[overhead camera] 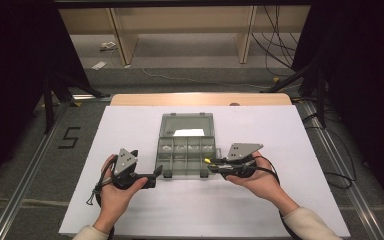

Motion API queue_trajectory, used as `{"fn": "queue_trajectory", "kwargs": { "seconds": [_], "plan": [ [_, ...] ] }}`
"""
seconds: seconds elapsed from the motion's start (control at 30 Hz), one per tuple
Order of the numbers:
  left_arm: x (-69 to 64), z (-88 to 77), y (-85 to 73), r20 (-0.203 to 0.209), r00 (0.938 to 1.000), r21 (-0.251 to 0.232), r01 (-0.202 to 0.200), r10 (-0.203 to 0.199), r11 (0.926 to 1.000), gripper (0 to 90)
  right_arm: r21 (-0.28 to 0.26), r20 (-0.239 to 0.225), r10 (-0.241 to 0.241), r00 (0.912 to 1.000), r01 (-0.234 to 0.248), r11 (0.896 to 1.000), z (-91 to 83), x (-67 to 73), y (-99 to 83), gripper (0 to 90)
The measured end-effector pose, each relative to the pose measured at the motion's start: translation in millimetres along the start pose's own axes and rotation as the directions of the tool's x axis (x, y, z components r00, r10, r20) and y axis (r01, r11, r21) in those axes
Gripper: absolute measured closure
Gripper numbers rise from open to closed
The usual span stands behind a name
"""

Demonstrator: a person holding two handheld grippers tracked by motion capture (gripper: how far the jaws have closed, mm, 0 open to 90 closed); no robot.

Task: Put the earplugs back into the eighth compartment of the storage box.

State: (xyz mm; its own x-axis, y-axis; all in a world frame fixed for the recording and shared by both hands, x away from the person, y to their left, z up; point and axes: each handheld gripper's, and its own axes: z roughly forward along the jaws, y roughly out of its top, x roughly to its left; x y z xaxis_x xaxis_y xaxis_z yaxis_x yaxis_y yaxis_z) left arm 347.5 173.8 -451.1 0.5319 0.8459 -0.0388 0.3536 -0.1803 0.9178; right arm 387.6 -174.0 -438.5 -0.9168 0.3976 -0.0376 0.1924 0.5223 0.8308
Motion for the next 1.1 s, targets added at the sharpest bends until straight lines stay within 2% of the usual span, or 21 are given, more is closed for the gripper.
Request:
{"fn": "queue_trajectory", "kwargs": {
  "seconds": [1.1],
  "plan": [
    [-0.4, 1.0, 0.4, 0.002, 1.0, 0.001, -0.004, 0.004, 1.0, 0.2, -0.001, 0.016, 0.029, 0.9994, -0.029, 1.0, 17.5, -15.7, 8.9, 72.4]
  ]
}}
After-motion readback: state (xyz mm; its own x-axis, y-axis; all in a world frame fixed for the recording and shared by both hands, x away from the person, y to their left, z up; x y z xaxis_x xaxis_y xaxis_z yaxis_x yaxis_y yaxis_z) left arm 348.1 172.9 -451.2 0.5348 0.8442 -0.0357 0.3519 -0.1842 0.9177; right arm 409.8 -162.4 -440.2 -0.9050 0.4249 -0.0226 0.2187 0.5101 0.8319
